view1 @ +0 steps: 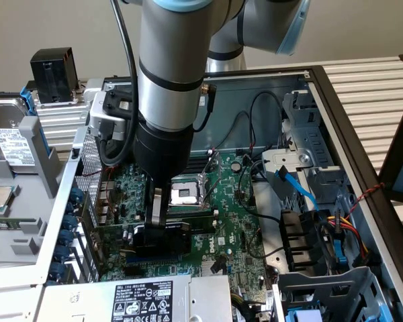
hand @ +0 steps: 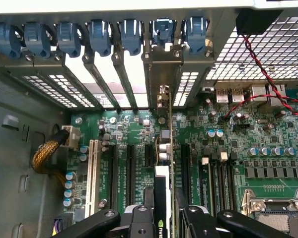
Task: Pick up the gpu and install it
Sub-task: 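Insert the gpu into the slot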
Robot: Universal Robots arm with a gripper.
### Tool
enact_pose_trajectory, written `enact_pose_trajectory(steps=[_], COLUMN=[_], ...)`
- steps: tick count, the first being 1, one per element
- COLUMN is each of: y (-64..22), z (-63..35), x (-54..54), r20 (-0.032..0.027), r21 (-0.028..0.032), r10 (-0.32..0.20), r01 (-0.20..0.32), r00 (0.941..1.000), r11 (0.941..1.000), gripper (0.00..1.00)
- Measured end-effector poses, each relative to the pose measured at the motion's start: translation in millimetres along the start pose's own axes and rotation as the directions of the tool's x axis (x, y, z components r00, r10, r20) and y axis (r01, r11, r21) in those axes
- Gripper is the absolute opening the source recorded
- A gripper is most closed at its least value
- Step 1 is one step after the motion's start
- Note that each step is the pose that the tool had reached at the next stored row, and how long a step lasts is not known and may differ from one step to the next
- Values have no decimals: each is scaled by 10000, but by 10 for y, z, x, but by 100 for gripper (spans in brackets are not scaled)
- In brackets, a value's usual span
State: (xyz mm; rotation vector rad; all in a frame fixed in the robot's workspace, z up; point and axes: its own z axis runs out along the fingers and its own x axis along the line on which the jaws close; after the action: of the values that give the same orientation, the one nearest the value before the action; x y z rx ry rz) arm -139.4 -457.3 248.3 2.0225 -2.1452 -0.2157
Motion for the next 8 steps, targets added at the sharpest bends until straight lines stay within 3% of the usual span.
enact_pose_trajectory(steps=[8], y=[18], z=[6], x=[0], r20=[-4], r21=[-8], r10=[12], r01=[-12], r00=[10000], r11=[10000], gripper=[27])
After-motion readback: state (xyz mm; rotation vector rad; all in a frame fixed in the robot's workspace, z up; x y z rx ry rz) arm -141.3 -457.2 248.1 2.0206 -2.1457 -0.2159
